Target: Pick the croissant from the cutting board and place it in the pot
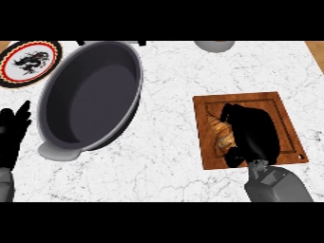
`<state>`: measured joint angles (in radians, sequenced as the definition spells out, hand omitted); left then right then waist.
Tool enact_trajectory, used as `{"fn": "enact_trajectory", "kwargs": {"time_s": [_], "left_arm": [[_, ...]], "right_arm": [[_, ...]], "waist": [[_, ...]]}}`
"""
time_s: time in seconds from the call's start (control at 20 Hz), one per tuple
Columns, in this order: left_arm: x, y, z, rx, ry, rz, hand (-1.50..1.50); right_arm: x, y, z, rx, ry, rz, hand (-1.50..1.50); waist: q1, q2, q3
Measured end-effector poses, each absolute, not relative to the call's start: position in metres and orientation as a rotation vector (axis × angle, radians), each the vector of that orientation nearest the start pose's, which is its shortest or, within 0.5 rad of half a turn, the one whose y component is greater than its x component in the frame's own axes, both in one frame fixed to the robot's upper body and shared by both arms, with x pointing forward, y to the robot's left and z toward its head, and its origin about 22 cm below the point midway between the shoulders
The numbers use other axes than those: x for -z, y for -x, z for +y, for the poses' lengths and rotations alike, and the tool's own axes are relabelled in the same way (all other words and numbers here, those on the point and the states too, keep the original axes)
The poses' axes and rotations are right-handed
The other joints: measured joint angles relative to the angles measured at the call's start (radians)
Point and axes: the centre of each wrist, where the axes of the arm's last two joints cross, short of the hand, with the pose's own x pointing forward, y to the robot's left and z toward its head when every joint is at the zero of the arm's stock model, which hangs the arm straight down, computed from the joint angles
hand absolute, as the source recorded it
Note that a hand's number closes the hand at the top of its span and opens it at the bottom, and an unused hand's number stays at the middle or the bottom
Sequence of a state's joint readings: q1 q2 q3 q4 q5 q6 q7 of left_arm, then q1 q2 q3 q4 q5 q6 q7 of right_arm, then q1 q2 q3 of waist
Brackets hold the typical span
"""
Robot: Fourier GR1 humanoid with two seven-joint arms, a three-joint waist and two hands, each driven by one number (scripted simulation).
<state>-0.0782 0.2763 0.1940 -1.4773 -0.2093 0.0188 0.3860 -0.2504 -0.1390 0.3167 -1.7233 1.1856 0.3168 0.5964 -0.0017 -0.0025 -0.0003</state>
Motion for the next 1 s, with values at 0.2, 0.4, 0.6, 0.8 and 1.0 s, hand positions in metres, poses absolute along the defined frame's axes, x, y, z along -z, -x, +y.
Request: {"fn": "enact_trajectory", "kwargs": {"time_s": [0.2,0.4,0.6,0.8,1.0], "left_arm": [[-0.028,-0.259,0.336,0.103,-0.527,-1.150,0.00],[-0.028,-0.262,0.336,0.105,-0.522,-1.155,0.00],[-0.026,-0.263,0.330,0.108,-0.519,-1.151,0.00],[-0.025,-0.265,0.331,0.111,-0.526,-1.153,0.00],[-0.027,-0.265,0.327,0.112,-0.521,-1.160,0.00]], "right_arm": [[-0.131,-0.256,-0.141,-0.960,1.144,-1.374,1.50],[-0.170,-0.246,-0.125,-0.816,1.116,-1.634,1.50],[-0.208,-0.231,-0.106,-0.730,1.106,-1.811,1.50],[-0.244,-0.233,-0.085,-0.722,1.097,-1.889,1.50],[-0.272,-0.237,-0.058,-0.755,1.044,-1.904,1.50]], "waist": [[-0.003,-0.002,0.000],[0.000,-0.001,0.000],[0.004,-0.001,0.000],[0.009,0.000,0.000],[0.016,0.000,-0.001]]}}
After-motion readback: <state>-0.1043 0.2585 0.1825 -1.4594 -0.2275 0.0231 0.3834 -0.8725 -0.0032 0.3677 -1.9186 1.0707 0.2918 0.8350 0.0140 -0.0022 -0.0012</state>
